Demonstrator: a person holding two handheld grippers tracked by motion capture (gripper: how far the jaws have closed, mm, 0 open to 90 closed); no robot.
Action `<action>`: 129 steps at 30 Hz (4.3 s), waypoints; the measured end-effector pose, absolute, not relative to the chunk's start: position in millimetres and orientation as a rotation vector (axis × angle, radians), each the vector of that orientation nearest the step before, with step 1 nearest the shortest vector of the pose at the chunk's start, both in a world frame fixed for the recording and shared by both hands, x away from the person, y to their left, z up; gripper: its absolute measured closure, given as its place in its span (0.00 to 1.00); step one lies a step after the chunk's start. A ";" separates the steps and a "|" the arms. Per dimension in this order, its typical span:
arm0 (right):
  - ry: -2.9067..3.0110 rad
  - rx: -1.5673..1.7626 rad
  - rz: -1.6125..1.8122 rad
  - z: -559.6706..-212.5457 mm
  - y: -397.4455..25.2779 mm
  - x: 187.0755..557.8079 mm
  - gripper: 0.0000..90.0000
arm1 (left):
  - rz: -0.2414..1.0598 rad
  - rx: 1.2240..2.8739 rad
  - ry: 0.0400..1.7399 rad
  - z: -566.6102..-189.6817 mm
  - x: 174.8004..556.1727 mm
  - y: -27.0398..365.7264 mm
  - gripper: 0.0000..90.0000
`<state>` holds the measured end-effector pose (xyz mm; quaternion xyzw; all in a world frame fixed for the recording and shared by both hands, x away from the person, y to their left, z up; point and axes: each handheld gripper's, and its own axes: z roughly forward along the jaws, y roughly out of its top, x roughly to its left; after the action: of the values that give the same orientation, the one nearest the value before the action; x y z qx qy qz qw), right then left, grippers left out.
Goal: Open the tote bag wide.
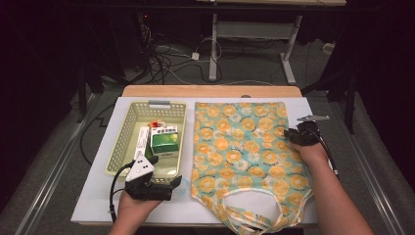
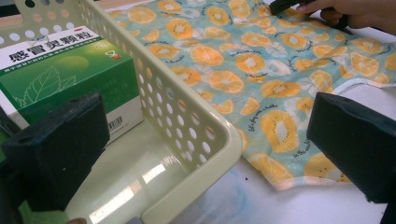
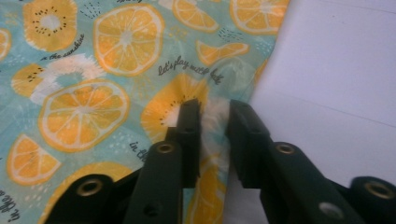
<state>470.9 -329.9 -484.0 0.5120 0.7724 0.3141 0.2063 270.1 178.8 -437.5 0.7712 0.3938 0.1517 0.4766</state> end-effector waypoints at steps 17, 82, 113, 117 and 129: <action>2.132 1.432 0.925 -481.0 -332.4 470.2 1.00 | 0.364 1.876 0.962 -436.8 268.9 179.0 0.00; 2.177 1.445 0.995 -474.2 -360.7 226.6 0.71 | 0.309 1.907 0.792 -428.1 265.8 146.1 0.00; 2.388 1.090 1.183 -463.1 -258.9 224.6 0.77 | 0.317 1.879 0.828 -428.8 267.3 157.5 0.00; 2.369 1.088 1.230 -457.1 -266.6 212.2 0.73 | 0.325 1.874 0.828 -428.3 267.4 158.1 0.00; 2.282 1.014 1.361 -430.1 -260.3 206.2 0.65 | 0.332 1.860 0.831 -427.4 267.3 157.5 0.00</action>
<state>206.2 -260.3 -430.1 0.3528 0.7935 0.4732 0.1483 267.3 157.5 -427.4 0.7735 0.3456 0.1380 0.5130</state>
